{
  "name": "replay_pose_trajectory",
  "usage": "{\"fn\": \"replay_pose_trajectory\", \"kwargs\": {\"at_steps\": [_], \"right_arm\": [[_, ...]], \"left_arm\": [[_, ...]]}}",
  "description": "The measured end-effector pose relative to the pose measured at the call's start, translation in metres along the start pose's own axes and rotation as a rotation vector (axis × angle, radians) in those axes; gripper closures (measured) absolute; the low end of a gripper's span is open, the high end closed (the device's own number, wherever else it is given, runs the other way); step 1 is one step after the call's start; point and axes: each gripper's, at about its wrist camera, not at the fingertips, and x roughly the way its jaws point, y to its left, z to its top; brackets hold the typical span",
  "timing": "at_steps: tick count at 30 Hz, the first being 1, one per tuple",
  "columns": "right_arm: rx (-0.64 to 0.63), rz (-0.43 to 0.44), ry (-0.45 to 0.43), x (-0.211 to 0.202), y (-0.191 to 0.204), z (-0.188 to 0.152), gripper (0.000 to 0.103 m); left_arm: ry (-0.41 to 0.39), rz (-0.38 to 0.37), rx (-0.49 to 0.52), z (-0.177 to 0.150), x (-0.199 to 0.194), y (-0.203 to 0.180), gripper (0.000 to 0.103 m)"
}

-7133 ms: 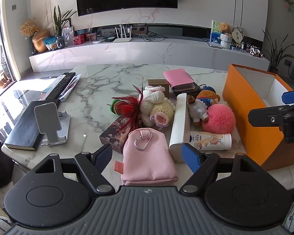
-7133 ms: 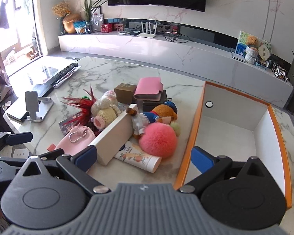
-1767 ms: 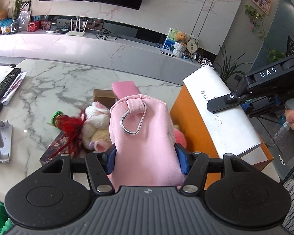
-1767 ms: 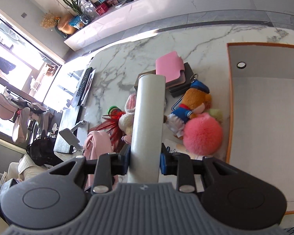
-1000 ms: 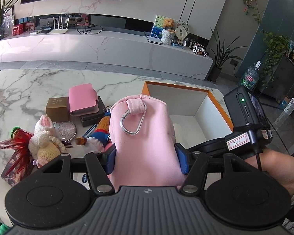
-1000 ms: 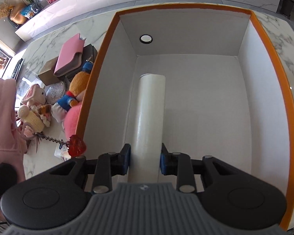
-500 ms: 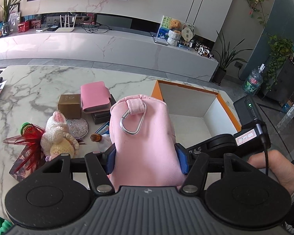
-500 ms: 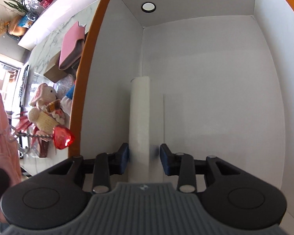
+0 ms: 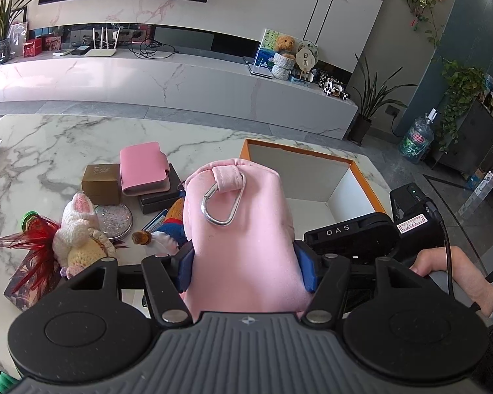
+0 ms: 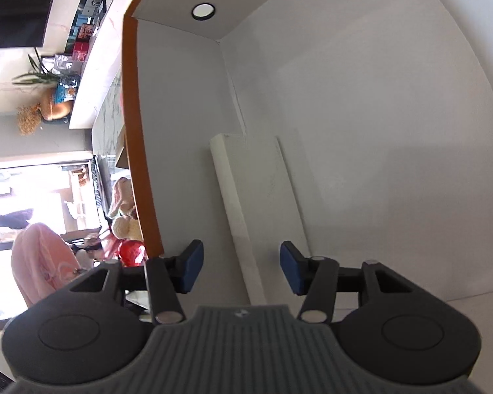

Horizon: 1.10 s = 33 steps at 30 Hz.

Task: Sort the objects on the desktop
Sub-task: 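Open the right tool and withdraw it from the box, then carry the pink pouch with the left tool and lower it into the box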

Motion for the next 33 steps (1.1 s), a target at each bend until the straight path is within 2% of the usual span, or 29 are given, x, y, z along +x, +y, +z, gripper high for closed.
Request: {"fn": "replay_pose_trajectory", "kwargs": {"at_steps": [4,6,9,11,15,18,22,24,27,29,33], "right_arm": [[0.063,0.012,0.037,0.003,-0.007,-0.005,0.040],[0.088,0.019,0.054,0.004,-0.008,-0.006,0.040],[0.144,0.103,0.095,0.007,-0.013,-0.005,0.038],[0.112,0.116,0.081,0.004,-0.009,-0.008,0.037],[-0.027,0.067,-0.006,-0.020,0.010,-0.017,0.034],[-0.166,0.051,-0.093,-0.057,0.023,-0.029,0.031],[-0.370,-0.033,-0.231,-0.109,0.034,-0.049,0.029],[-0.492,-0.104,-0.313,-0.131,0.041,-0.065,0.029],[-0.664,-0.273,-0.419,-0.149,0.044,-0.085,0.025],[-0.729,-0.331,-0.428,-0.154,0.040,-0.091,0.024],[-0.761,-0.298,-0.334,-0.165,0.021,-0.089,0.022]], "left_arm": [[0.004,-0.003,0.003,-0.001,0.000,-0.002,0.032],[0.004,-0.004,-0.003,0.000,0.001,-0.002,0.032],[0.005,-0.010,-0.002,0.001,0.001,-0.006,0.032],[0.007,-0.011,0.013,0.002,0.002,-0.010,0.032],[0.026,-0.010,0.043,0.005,0.008,-0.020,0.032],[0.052,-0.027,0.079,0.005,0.016,-0.032,0.032],[0.100,-0.036,0.102,0.006,0.033,-0.049,0.032],[0.125,-0.033,0.113,0.005,0.043,-0.059,0.032],[0.163,-0.031,0.126,0.001,0.059,-0.074,0.032],[0.189,-0.031,0.127,-0.001,0.071,-0.081,0.032],[0.244,0.024,0.124,-0.006,0.095,-0.088,0.032]]}}
